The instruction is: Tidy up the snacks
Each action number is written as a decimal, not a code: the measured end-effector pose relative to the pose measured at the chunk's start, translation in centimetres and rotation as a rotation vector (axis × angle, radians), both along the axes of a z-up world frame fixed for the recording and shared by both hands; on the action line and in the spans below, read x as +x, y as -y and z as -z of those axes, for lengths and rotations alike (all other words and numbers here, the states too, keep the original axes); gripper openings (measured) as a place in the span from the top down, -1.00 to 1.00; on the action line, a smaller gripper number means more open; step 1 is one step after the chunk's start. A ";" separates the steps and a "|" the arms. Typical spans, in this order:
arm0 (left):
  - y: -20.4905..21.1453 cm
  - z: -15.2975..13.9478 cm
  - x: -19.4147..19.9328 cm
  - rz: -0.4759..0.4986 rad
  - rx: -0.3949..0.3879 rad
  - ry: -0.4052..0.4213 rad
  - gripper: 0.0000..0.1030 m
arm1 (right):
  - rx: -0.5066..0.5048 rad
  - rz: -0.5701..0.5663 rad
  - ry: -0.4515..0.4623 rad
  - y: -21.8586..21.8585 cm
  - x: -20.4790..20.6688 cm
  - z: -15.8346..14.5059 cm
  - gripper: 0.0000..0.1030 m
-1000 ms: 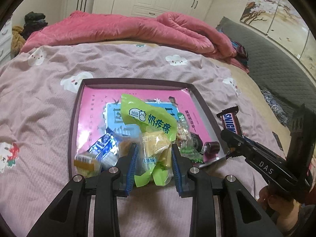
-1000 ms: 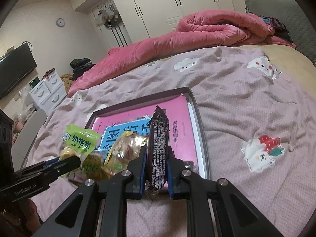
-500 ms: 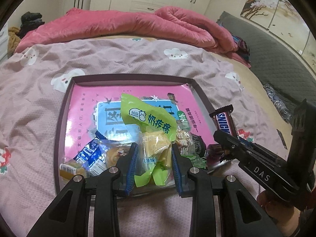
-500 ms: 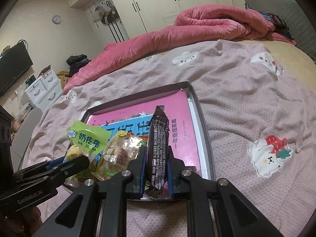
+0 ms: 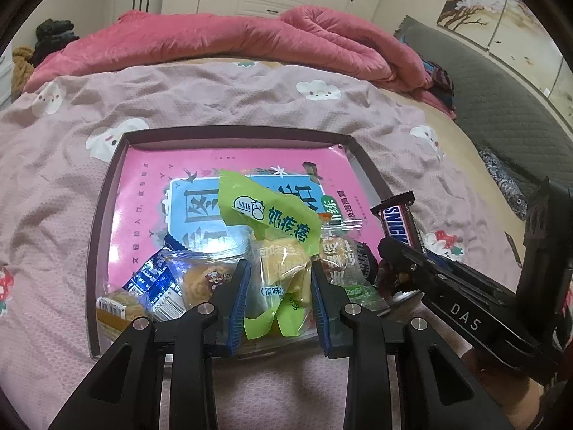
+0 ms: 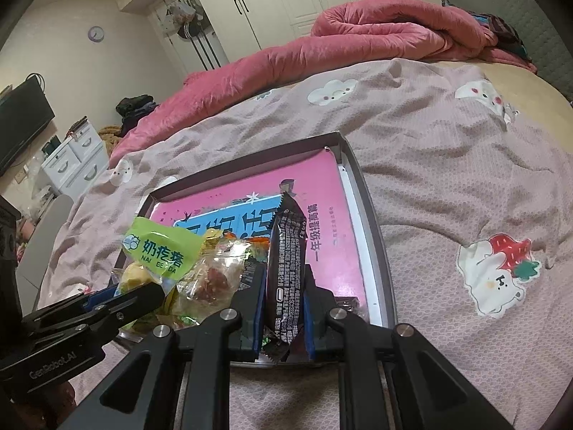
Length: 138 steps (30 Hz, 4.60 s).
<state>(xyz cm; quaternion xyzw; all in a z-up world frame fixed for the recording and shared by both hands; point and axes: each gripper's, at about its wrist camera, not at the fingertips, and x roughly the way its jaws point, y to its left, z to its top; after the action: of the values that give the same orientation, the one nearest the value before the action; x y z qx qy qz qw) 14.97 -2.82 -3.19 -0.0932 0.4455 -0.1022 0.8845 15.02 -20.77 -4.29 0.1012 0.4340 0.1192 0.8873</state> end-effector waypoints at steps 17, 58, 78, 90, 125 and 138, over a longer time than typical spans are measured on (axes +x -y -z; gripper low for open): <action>0.1 0.3 0.3 0.003 -0.004 -0.010 0.35 | -0.021 0.029 0.005 0.8 -0.7 -0.3 0.63; 0.1 -0.2 0.3 -0.003 -0.008 -0.007 0.27 | -0.115 0.035 0.057 0.7 -2.6 -2.1 0.32; 0.1 -1.4 -0.6 -0.007 -0.003 0.015 0.10 | -0.141 0.047 0.076 0.8 -3.0 -2.9 0.11; -0.4 -2.3 -1.5 -0.025 0.020 0.017 -0.19 | -0.163 0.049 0.104 0.7 -3.9 -3.8 -0.18; -2.8 -2.2 -11.1 -0.144 0.129 -0.047 -0.42 | -0.222 -0.053 0.090 -0.8 -13.0 -4.5 -0.79; -2.4 -2.0 -11.8 -0.125 0.141 -0.046 -0.43 | -0.195 -0.052 0.074 -0.6 -13.0 -4.2 -0.87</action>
<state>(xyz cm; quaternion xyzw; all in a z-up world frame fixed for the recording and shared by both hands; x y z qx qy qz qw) 3.14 -0.42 -1.21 -0.0605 0.4652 -0.0129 0.8830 2.05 -20.14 -0.05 -0.0012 0.4129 0.1029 0.9049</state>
